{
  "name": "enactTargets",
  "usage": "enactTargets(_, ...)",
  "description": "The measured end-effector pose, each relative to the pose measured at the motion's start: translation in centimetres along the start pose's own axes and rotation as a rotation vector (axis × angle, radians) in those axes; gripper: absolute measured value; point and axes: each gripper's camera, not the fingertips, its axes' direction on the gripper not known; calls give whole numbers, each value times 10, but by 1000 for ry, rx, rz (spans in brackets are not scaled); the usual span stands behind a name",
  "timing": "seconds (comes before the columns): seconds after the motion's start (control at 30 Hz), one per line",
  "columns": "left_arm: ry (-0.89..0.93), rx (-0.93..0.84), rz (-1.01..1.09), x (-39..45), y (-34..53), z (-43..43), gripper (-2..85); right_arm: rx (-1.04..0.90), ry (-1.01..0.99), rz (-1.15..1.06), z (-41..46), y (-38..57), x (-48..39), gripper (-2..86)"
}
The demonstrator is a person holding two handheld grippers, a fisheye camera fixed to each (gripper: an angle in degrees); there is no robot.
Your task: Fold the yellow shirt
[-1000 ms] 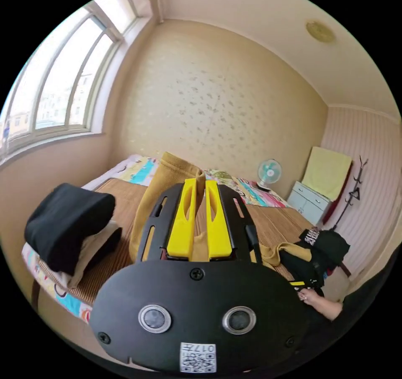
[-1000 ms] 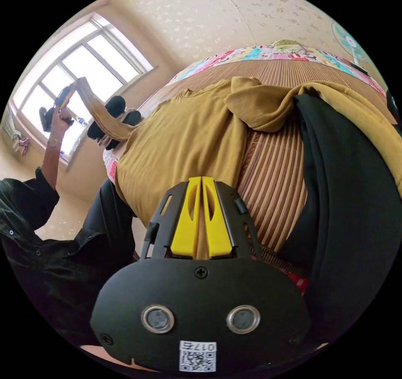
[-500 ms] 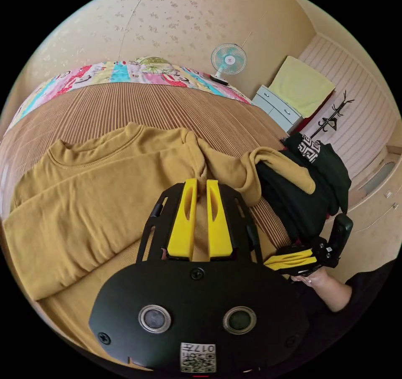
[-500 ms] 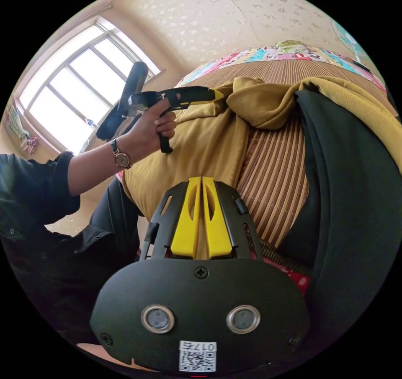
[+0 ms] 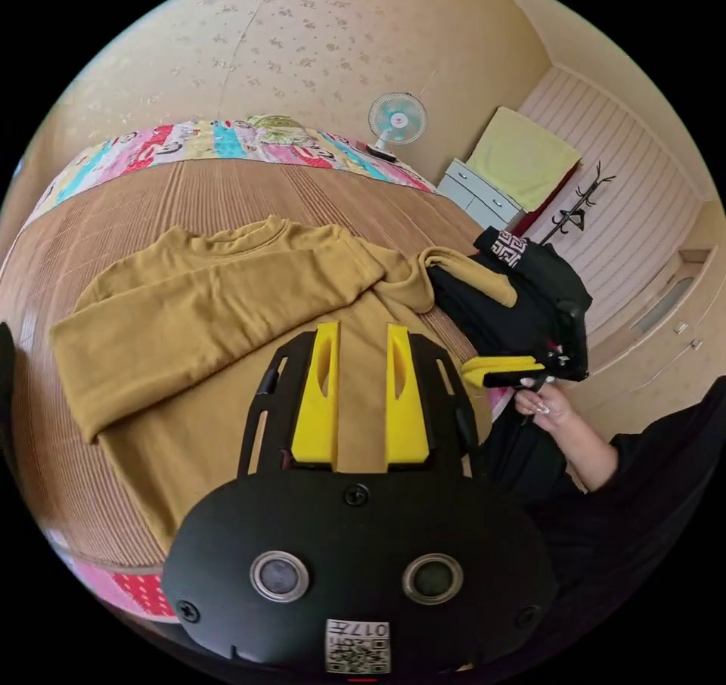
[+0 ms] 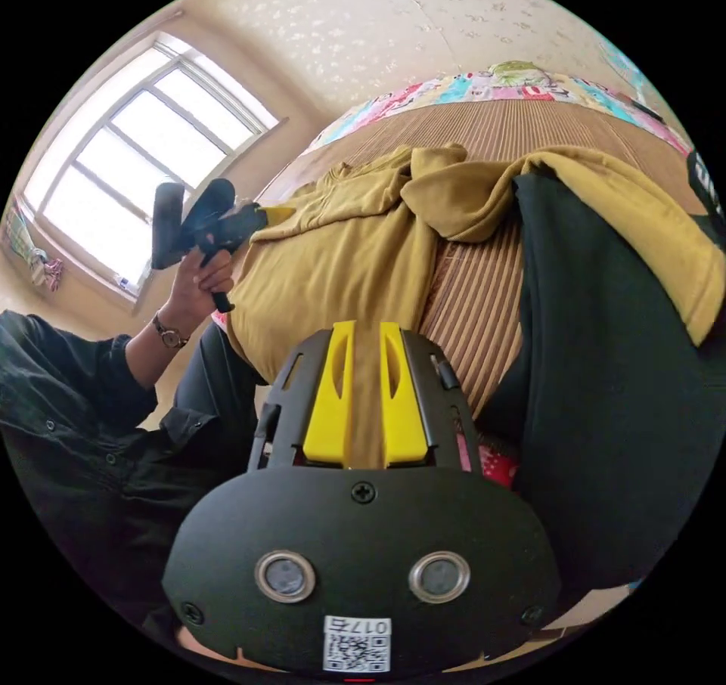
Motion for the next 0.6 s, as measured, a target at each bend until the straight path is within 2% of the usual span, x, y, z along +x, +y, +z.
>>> enactTargets(0.07, -101, -22, -44, -22, 27, -13, 102, 123, 129, 54, -41, -1, -4, 69)
enactTargets(0.13, -185, -62, -145, -56, 64, -14, 101, 297, 357, 231, -90, 3, 3, 110)
enactTargets(0.17, -187, -79, -181, -67, 75, -10, 99, 343, 411, 270, -99, 5, 4, 115)
enactTargets(0.23, -110, 118, -211, -94, 121, -16, 64, 451, 528, 416, -111, 16, 18, 127)
enactTargets(0.27, -95, 145, -224, -101, 128, -16, 52, 441, 510, 447, -109, 16, 24, 127)
enactTargets(0.33, -36, 204, -268, -123, 144, -15, 24, 295, 341, 519, -77, 7, 49, 133)
enactTargets(0.4, -32, 201, -276, -130, 144, -15, 13, 232, 344, 538, -45, 4, 53, 132)
enactTargets(0.47, -67, 199, -260, -131, 144, -15, 7, 247, 419, 564, -29, 6, 42, 113)
enactTargets(0.53, -102, 207, -243, -133, 148, -17, 4, 291, 361, 456, -37, -4, 11, 53)
enactTargets(0.6, -86, 204, -264, -142, 149, -20, 3, 377, 333, 383, -59, -14, -18, 31)
